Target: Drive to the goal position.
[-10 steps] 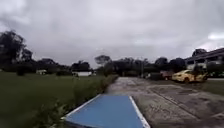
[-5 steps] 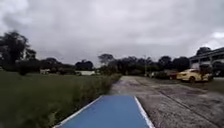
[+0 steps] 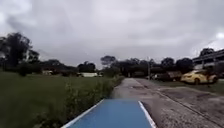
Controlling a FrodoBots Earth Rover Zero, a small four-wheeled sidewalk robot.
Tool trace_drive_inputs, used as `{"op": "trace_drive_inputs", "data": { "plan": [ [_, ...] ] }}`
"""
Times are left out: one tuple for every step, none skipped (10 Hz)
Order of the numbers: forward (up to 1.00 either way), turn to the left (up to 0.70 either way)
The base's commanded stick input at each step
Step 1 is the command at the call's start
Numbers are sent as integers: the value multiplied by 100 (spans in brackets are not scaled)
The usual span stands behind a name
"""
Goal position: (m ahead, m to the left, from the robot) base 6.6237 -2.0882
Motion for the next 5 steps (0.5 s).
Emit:
{"op": "trace_drive_inputs", "data": {
  "plan": [
    [50,0],
    [50,0],
    [50,0],
    [50,0],
    [50,0]
  ]
}}
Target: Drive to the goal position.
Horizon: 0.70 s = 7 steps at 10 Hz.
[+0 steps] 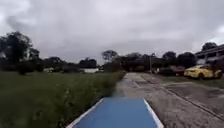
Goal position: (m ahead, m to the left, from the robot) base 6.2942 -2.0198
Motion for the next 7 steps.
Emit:
{"op": "trace_drive_inputs", "data": {
  "plan": [
    [50,0],
    [50,0],
    [50,0],
    [50,0],
    [50,0],
    [50,-33],
    [50,-50]
  ]
}}
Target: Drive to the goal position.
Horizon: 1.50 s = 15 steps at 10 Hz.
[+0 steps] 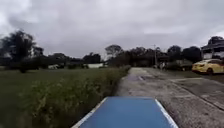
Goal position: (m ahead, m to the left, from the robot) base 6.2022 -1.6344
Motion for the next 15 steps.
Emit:
{"op": "trace_drive_inputs", "data": {
  "plan": [
    [50,-39],
    [50,-1],
    [50,0],
    [50,0],
    [50,0],
    [50,0],
    [50,0],
    [50,0],
    [50,0],
    [50,0],
    [50,0],
    [50,0],
    [50,0],
    [50,0],
    [50,-31]
  ]
}}
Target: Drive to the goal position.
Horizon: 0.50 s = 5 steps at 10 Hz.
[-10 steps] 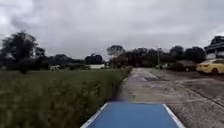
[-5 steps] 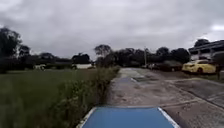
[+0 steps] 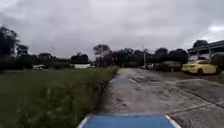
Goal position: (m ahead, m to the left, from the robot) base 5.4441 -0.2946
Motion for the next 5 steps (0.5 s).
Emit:
{"op": "trace_drive_inputs", "data": {
  "plan": [
    [50,-48],
    [50,-33],
    [50,0],
    [50,0],
    [50,0]
  ]
}}
